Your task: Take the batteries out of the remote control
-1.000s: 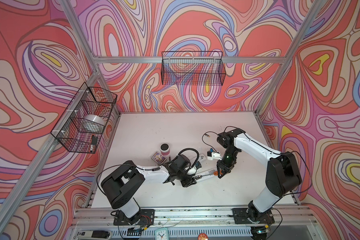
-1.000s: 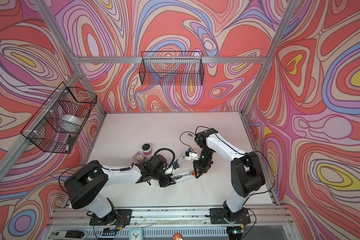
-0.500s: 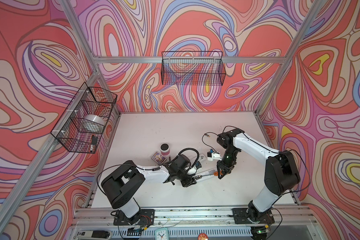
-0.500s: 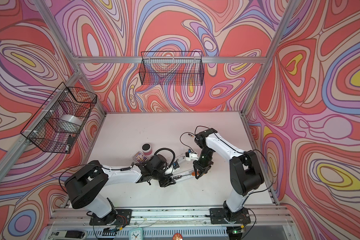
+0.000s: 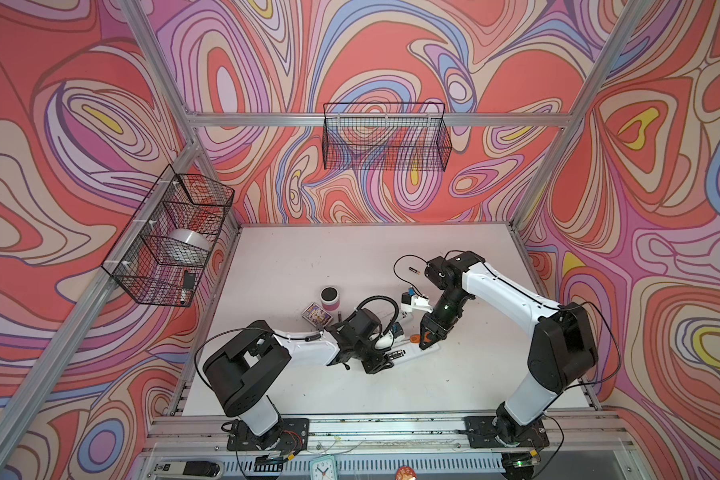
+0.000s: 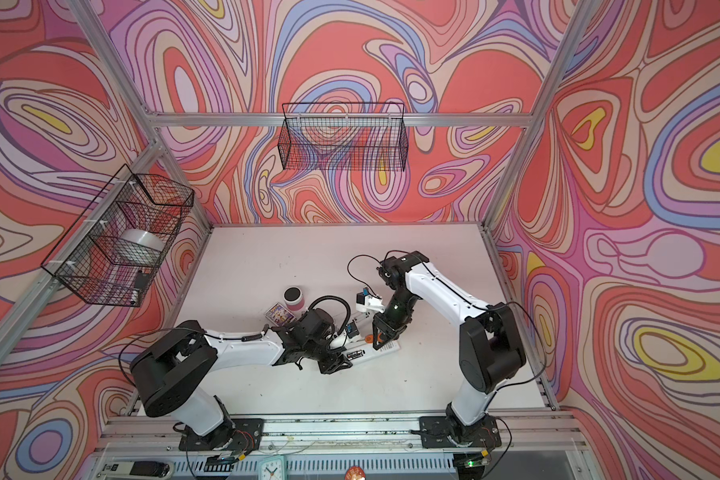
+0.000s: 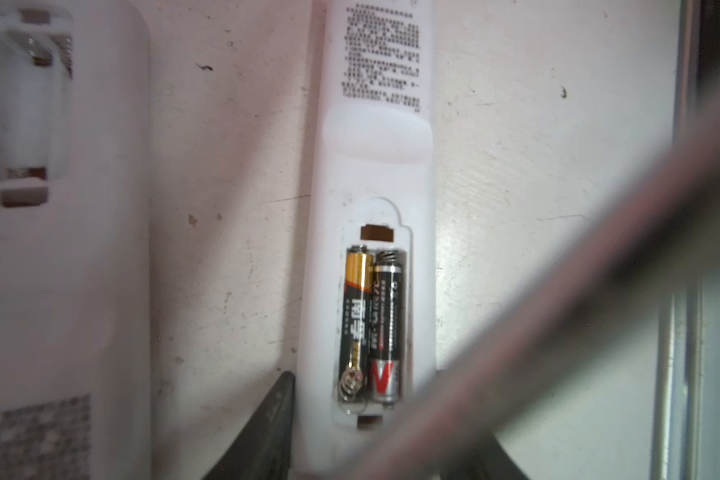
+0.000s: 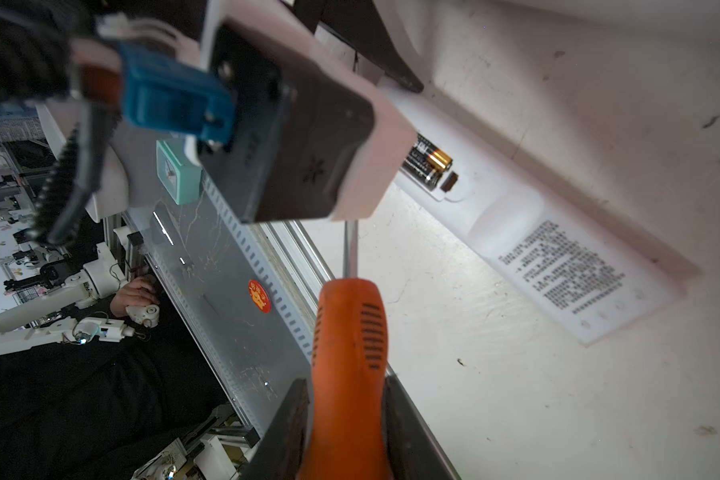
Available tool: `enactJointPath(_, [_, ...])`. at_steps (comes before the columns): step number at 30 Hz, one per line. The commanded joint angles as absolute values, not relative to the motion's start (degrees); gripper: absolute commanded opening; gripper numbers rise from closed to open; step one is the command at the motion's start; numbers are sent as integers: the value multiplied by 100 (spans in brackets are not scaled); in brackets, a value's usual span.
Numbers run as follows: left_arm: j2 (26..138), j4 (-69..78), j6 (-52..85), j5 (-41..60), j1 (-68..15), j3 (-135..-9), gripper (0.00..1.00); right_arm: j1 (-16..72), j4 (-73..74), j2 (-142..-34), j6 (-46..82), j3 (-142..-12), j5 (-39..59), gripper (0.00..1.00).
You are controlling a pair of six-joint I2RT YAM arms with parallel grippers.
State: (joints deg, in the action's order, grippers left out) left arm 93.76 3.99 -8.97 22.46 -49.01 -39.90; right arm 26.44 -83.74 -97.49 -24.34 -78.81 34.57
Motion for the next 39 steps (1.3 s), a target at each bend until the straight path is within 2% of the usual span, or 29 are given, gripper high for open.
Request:
enactJointPath(1, [9712, -229, -861, 2063, -4881, -3859, 33, 2646, -8148, -9515, -2223, -7927, 3600, 0])
enactJointPath(9, [9692, -167, -768, 1865, -4882, -3832, 33, 2616, -8806, -10026, -2385, -8153, 2223, 0])
enactJointPath(26, [9809, -236, -795, 1874, -4870, -3920, 32, 2615, -8815, -10024, -2366, -7887, 1854, 0])
enactJointPath(33, [9817, -237, -787, 1858, -4876, -3920, 32, 2613, -8930, -9686, -2374, -7994, 2342, 0])
enactJointPath(39, [9853, -263, -782, 1859, -4872, -3957, 32, 2612, -9039, -9530, -2362, -7850, 2314, 0])
